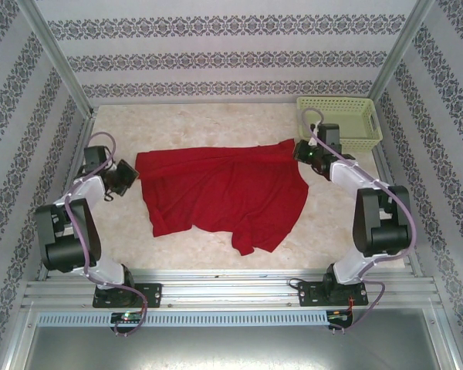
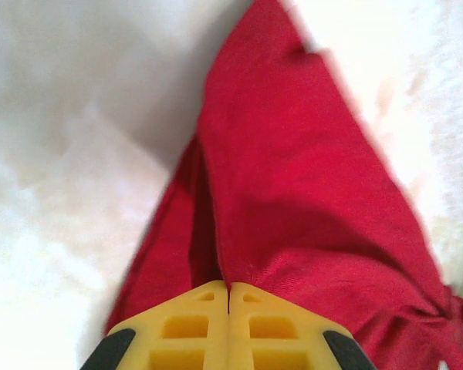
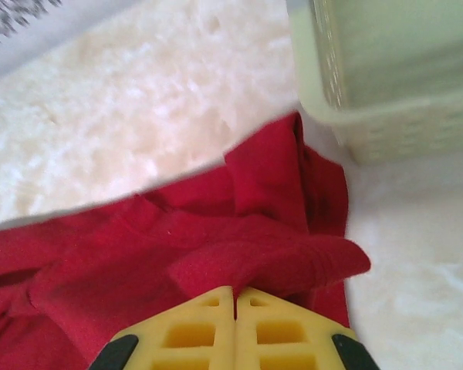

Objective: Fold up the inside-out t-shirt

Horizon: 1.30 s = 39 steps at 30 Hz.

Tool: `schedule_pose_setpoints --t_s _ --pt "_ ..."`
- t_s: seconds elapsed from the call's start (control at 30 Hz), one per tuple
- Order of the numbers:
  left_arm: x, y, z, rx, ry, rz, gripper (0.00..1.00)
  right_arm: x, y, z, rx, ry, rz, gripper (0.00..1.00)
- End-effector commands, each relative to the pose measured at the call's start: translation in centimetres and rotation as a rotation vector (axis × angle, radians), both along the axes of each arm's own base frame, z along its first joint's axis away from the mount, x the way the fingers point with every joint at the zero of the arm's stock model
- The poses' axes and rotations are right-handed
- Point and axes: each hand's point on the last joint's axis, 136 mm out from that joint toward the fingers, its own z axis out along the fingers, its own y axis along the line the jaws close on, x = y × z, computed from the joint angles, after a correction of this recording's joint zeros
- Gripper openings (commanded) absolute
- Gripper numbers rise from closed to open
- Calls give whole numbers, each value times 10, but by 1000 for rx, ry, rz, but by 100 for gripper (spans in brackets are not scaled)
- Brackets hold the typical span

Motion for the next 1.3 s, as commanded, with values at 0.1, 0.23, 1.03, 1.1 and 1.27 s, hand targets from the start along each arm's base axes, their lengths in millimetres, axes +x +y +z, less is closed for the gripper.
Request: schedule_pose_setpoints --t_s 0.1,0.23,1.03,1.1,1.27 --pt "2 17 106 119 -212 71 0 -2 -3 95 -27 -199 -1 5" --pt "-13 24 119 167 -237 117 0 -20 0 99 -4 -211 13 6" --pt "-127 5 -18 114 1 216 0 -179 -16 -59 225 247 -230 49" --pt "-125 5 -16 115 1 209 0 -171 -22 -47 229 222 -235 55" --pt "-124 5 -15 120 0 204 0 -152 -28 -36 227 235 -233 57"
